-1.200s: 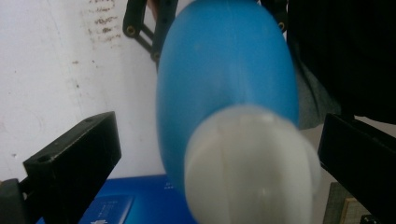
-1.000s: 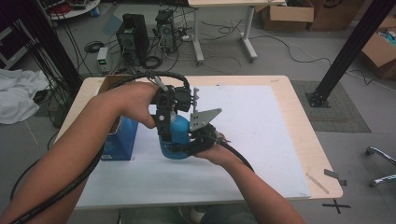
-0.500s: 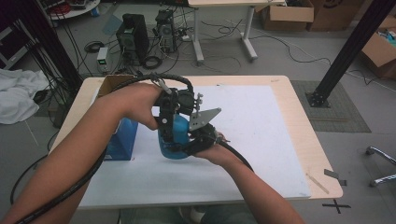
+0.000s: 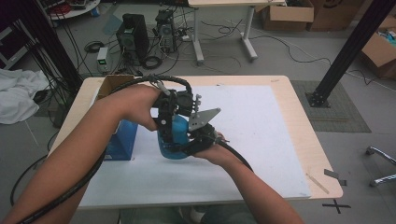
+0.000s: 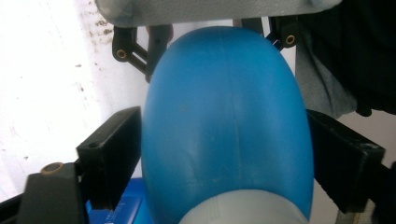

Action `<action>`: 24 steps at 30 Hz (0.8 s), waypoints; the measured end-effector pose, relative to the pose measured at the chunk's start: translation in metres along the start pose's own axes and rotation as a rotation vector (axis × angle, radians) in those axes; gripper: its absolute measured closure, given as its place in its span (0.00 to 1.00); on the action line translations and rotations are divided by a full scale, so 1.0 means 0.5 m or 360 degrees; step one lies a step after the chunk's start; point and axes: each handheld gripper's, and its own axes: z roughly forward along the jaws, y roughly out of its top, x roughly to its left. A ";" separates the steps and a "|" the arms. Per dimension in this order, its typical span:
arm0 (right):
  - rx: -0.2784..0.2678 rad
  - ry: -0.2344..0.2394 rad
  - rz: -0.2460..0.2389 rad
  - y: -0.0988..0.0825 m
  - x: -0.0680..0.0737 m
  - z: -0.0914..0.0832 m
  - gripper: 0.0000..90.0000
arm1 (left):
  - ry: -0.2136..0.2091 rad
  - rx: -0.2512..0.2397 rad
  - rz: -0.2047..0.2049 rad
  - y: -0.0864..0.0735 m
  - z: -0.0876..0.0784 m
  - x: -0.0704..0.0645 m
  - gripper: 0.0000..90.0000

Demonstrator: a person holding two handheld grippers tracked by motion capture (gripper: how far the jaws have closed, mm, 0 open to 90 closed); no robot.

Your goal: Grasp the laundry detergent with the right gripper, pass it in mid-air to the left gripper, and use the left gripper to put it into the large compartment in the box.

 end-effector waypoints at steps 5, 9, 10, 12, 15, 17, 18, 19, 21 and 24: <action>-0.0002 0.0001 -0.0005 0.000 0.000 -0.001 0.51 | 0.0001 0.0005 0.0001 0.002 -0.001 -0.001 0.24; 0.0001 -0.0005 0.0004 0.000 0.000 -0.004 0.51 | 0.0005 0.0000 -0.0001 0.005 0.000 0.000 0.26; -0.0003 -0.0005 0.0004 0.000 0.000 -0.004 0.51 | 0.0003 0.0000 0.0002 0.006 0.000 0.001 0.27; -0.0004 -0.0006 0.0003 0.000 0.000 -0.005 0.51 | 0.0009 0.0003 0.0000 0.008 -0.001 0.001 0.28; -0.0011 -0.0006 0.0003 -0.001 0.000 -0.005 0.51 | 0.0010 0.0009 -0.0001 0.009 -0.001 0.001 0.29; -0.0010 -0.0011 -0.0004 -0.001 -0.001 -0.005 0.51 | 0.0013 0.0012 -0.0001 0.010 -0.001 0.001 0.31; -0.0010 -0.0010 -0.0002 -0.001 -0.001 -0.005 0.51 | 0.0012 0.0016 -0.0002 0.010 0.000 0.001 0.32; -0.0011 -0.0009 -0.0002 -0.002 -0.002 -0.004 0.51 | 0.0012 0.0016 -0.0002 0.010 0.000 0.001 0.32; -0.0009 -0.0010 -0.0001 -0.002 -0.002 -0.004 0.51 | 0.0014 0.0020 -0.0003 0.010 0.000 0.001 0.32; -0.0012 -0.0007 0.0001 -0.003 -0.002 -0.004 0.51 | 0.0021 0.0015 -0.0007 0.009 0.001 0.002 0.33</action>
